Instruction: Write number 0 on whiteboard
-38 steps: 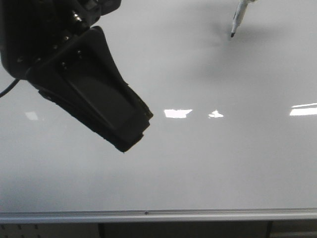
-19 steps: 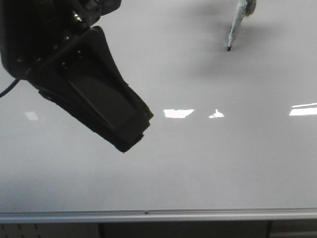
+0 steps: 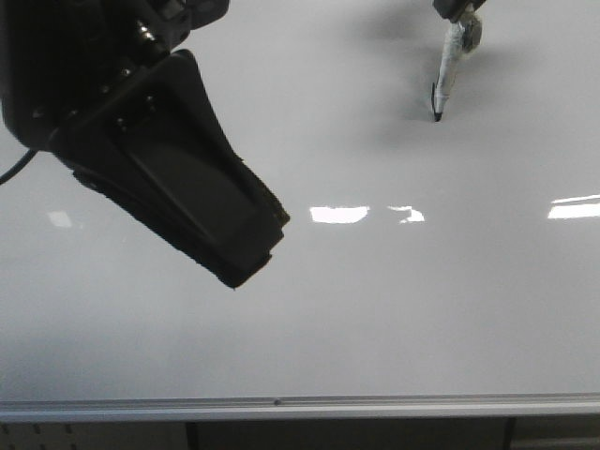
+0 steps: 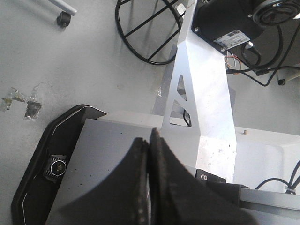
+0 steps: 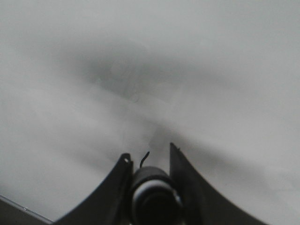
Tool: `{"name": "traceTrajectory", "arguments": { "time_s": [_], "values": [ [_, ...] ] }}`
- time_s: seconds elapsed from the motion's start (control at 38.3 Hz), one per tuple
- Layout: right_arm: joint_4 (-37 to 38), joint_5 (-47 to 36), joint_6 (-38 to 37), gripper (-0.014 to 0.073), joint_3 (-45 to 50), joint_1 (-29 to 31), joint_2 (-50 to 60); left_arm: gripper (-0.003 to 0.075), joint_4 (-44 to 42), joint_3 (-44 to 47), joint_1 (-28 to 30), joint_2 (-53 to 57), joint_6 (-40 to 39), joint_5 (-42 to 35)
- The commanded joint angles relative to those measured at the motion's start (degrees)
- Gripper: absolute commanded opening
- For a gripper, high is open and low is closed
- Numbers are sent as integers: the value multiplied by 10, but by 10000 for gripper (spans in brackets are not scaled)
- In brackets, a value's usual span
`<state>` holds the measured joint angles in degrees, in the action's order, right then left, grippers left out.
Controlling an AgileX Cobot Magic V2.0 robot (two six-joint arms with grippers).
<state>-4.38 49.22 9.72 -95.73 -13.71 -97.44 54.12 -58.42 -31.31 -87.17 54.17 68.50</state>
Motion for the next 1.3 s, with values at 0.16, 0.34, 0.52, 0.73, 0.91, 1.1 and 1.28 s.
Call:
{"name": "traceTrajectory", "arguments": {
  "time_s": [0.16, 0.34, 0.52, 0.73, 0.91, 1.1, 1.28],
  "values": [
    [17, -21, 2, -59, -20, 13, 24, -20, 37, -18, -2, 20, -3, 20],
    [23, -20, 2, -59, -20, 29, 25, -20, 37, -18, -2, 20, -3, 20],
    [23, -25, 2, -59, -20, 47, 26, -20, 37, -18, -2, 20, -3, 20],
    [25, -46, 2, -59, -30, 51, 26, -20, 37, -18, -2, 20, -3, 20],
    [25, -57, 2, -59, -62, 51, 26, -20, 37, -18, -2, 19, -3, 20],
    [12, -73, 2, -59, -78, 51, 26, -20, 37, -18, -2, 19, -3, 20],
    [-20, -93, 2, -59, -78, 44, 25, -20, 37, -18, -2, 19, -3, 20]
  ]
}}
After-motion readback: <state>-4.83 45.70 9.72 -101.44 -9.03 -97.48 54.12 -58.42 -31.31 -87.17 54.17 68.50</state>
